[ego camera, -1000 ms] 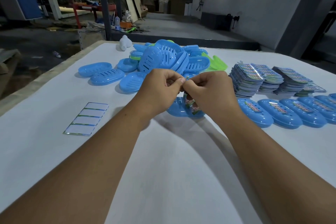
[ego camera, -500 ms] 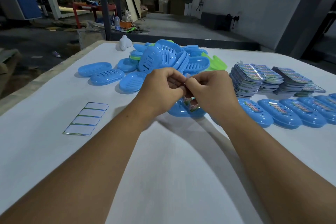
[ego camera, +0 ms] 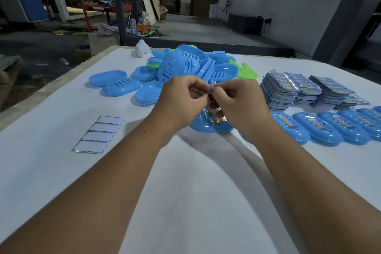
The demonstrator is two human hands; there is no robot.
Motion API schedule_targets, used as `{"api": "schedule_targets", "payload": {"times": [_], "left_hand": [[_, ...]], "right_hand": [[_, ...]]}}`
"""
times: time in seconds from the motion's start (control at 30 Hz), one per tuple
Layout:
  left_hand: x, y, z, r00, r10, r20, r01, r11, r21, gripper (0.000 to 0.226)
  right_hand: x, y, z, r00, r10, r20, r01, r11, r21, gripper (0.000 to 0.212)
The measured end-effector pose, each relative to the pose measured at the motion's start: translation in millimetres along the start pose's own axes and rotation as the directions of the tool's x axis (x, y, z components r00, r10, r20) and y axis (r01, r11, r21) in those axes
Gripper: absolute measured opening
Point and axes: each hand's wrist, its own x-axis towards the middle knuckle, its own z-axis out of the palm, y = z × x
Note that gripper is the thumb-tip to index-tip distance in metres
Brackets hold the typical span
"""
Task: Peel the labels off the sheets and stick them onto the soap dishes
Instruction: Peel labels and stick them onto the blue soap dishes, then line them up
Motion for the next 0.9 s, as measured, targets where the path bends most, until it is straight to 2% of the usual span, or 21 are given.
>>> {"api": "schedule_targets", "payload": {"times": [0.23, 0.5, 0.6, 0.9], "left_hand": [[-0.5, 1.0, -1.1, 0.997, 0.064, -0.031, -0.062, 0.996, 0.057, 0.018], [-1.1, 4.7, -2.9, 0.999, 0.05, -0.021, -0.05, 0.999, -0.021, 0.028], [-0.9, 5.4, -3.0, 0.999, 0.048, -0.024, -0.049, 0.998, -0.031, 0.025], [-0.6, 6.9, -3.5, 0.999, 0.015, -0.049, -0.018, 0.997, -0.072, 0.026]], "right_hand": [[-2.2, -1.5, -0.8, 0.999, 0.045, 0.007, -0.045, 0.996, 0.076, 0.025], [-1.7, -4.3, -0.7, 0.996, 0.033, -0.089, -0.034, 0.999, -0.009, 0.012], [-1.5, -6.4, -1.6, 0.993, 0.036, -0.112, -0.039, 0.999, -0.023, 0.01], [-4.5, -7.7, -3.6, 0.991, 0.126, -0.046, -0.122, 0.989, 0.085, 0.016]]}}
